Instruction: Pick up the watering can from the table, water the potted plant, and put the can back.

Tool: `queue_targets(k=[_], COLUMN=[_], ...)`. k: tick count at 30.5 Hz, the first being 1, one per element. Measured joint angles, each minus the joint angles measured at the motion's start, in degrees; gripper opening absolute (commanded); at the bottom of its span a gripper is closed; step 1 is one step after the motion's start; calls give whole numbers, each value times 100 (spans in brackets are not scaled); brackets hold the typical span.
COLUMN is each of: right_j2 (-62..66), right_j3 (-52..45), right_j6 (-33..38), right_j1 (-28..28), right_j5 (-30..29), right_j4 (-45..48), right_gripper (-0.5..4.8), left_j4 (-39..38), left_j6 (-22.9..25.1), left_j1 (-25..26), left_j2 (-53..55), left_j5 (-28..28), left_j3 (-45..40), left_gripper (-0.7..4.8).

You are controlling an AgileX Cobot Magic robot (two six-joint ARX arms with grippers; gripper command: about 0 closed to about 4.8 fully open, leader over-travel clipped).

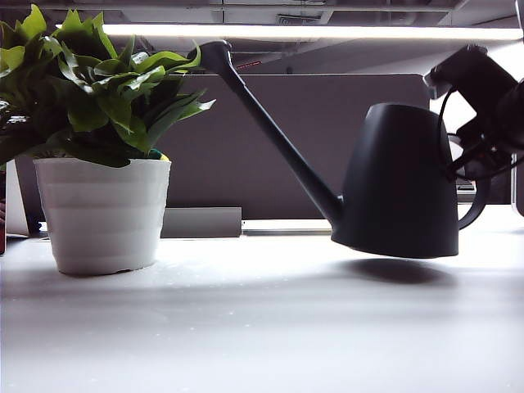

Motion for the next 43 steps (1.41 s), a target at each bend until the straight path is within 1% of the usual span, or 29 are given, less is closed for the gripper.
queue_targets(k=[7, 9, 14, 20, 26, 31, 40, 42, 43], right_j2=[33, 33, 66, 289, 348, 350, 350, 350, 350], right_j3=[0, 4, 7, 9, 9, 7, 7, 11, 11], right_j6=[-249, -431, -529, -612, -608, -634, -562, -520, -516], right_j1=[15, 13, 13, -63, -214, -291, -282, -282, -280], right_j5=[-85, -205, -321, -267, -48, 44, -46, -46, -46], right_j4=[151, 245, 238, 382, 369, 525, 579, 588, 588], right_gripper=[-1, -1, -1, -1, -1, -1, 0, 9, 37], left_j4=[-66, -129, -181, -304, -417, -422, -422, -422, -422], left_j6=[26, 26, 26, 26, 26, 26, 26, 26, 26], left_j1=[0, 0, 0, 0, 0, 0, 0, 0, 0], left_j2=[2, 0, 0, 2, 0, 0, 0, 0, 0], left_j5=[-39, -44, -46, -46, -46, -146, -149, -149, -149], left_j3=[0, -2, -2, -7, -7, -7, -7, -7, -7], left_gripper=[-6, -6, -6, -6, -6, -6, -6, -6, -6])
